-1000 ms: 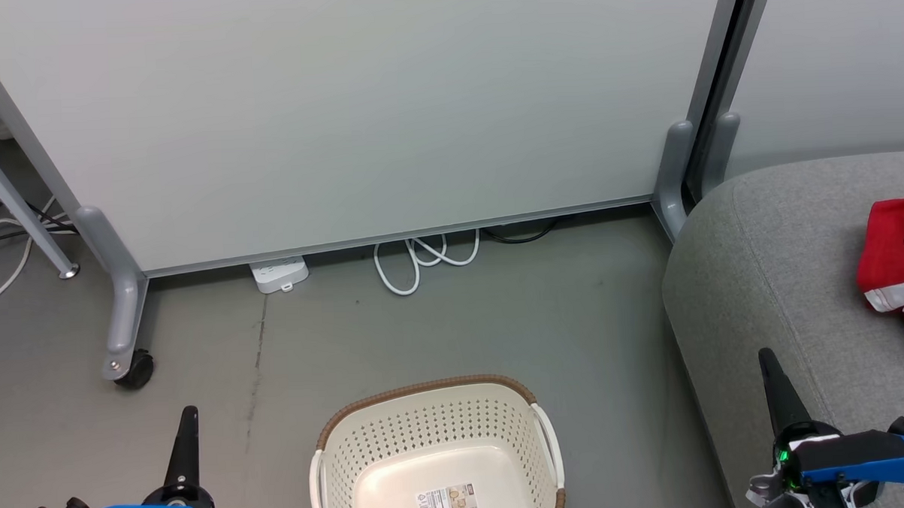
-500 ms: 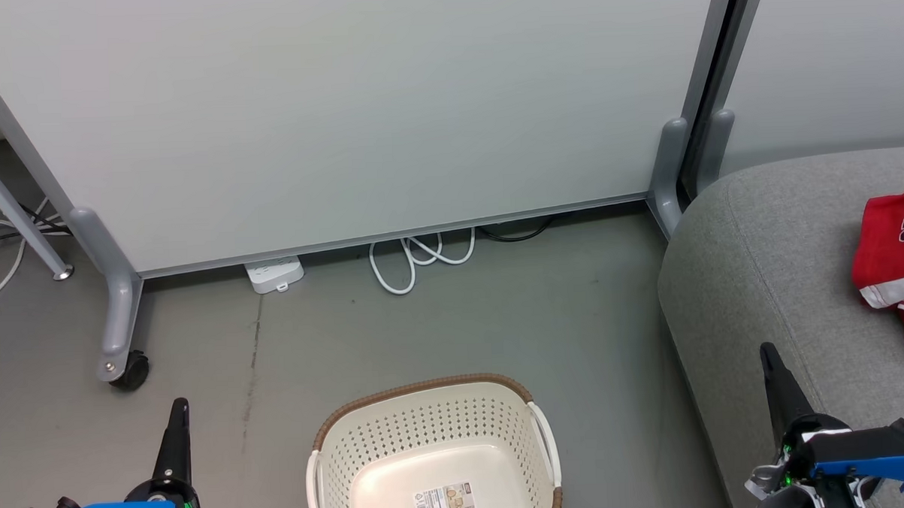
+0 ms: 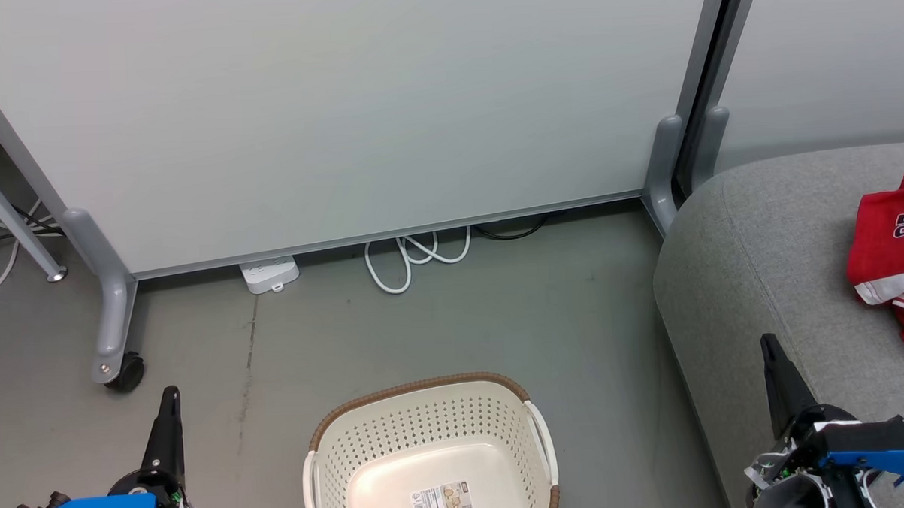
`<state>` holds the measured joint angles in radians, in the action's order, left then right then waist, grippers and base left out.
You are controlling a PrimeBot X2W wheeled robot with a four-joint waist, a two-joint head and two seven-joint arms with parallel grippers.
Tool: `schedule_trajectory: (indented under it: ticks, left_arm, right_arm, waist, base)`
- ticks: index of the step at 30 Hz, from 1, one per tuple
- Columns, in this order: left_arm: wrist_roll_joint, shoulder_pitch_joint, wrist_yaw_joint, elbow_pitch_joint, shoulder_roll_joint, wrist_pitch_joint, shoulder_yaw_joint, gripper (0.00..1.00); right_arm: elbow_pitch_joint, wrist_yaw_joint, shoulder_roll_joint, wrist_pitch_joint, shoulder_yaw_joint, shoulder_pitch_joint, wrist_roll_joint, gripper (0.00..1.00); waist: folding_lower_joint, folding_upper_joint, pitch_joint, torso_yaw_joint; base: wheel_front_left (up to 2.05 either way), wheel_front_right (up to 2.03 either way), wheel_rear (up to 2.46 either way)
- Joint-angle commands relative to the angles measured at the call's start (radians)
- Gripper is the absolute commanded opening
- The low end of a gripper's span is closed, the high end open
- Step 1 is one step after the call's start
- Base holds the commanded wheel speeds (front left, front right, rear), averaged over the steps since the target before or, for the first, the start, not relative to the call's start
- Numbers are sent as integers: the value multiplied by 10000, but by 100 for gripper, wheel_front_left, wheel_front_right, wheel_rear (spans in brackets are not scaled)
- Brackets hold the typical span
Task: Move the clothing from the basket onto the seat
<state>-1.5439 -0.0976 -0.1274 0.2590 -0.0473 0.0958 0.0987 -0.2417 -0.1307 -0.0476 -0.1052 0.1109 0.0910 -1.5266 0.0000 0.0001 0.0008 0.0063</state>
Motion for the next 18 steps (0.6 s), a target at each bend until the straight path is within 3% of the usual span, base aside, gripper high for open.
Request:
schedule_trajectory:
  ticks: [1, 10, 18]
  left_arm:
    - [-133, -134, -55, -72, -50, 64, 103, 0]
    - [-733, -174, -58, -182, -53, 232, 197, 0]
    - [-699, -170, -58, -168, -52, 221, 182, 0]
  right_arm:
    - [6, 1, -43, -21, 23, 158, -184, 0]
    - [-43, 0, -44, -119, 45, 240, -930, 0]
    - [-40, 0, -44, -102, 41, 237, -879, 0]
  waist:
    - [0, -1, 2, -5]
    - [0, -1, 23, -63]
    - [0, -1, 23, -63]
  base:
    - [0, 0, 0]
    - [0, 0, 0]
    - [0, 0, 0]
